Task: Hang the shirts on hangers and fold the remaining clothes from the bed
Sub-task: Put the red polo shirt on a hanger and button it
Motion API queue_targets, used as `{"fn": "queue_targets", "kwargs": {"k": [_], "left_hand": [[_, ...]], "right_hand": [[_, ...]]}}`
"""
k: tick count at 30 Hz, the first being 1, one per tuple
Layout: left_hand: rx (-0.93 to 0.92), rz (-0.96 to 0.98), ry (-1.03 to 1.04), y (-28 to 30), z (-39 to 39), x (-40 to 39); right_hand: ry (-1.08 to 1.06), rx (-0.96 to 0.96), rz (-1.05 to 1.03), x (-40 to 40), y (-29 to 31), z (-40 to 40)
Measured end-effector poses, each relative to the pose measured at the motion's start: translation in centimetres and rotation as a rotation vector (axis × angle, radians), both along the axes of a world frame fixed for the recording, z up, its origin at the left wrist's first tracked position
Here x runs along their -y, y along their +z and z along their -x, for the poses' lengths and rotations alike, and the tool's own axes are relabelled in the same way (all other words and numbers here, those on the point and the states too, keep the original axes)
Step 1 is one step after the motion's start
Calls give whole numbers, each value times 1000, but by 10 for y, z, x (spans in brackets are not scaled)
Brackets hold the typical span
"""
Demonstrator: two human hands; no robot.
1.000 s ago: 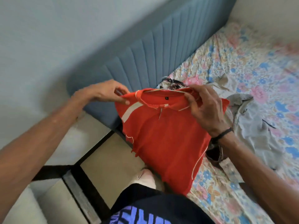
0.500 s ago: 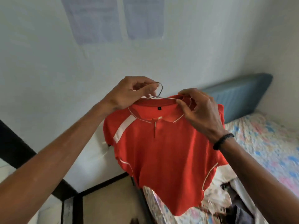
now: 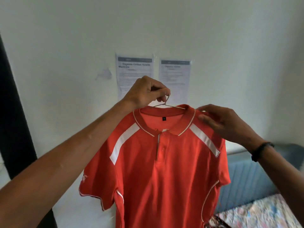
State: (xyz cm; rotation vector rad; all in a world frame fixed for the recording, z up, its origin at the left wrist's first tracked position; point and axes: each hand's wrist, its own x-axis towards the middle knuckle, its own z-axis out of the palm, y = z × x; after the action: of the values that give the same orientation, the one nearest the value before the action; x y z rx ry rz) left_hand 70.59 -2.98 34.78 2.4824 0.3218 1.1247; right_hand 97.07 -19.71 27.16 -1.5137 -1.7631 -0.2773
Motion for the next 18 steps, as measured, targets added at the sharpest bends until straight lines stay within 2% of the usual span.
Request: {"fn": "queue_targets", "kwargs": {"k": [5, 10, 14, 18], "left_hand": [[7, -51, 38, 36, 11, -16], [-24, -44, 99, 62, 30, -31], [8, -46, 180, 88, 64, -41], [19, -42, 299, 121, 116, -52]], "right_hand": [[84, -152, 122, -13, 21, -17], [75, -46, -177, -44, 82, 36], [134, 137, -199, -102, 107, 94], [248, 28, -240, -146, 133, 131]]}}
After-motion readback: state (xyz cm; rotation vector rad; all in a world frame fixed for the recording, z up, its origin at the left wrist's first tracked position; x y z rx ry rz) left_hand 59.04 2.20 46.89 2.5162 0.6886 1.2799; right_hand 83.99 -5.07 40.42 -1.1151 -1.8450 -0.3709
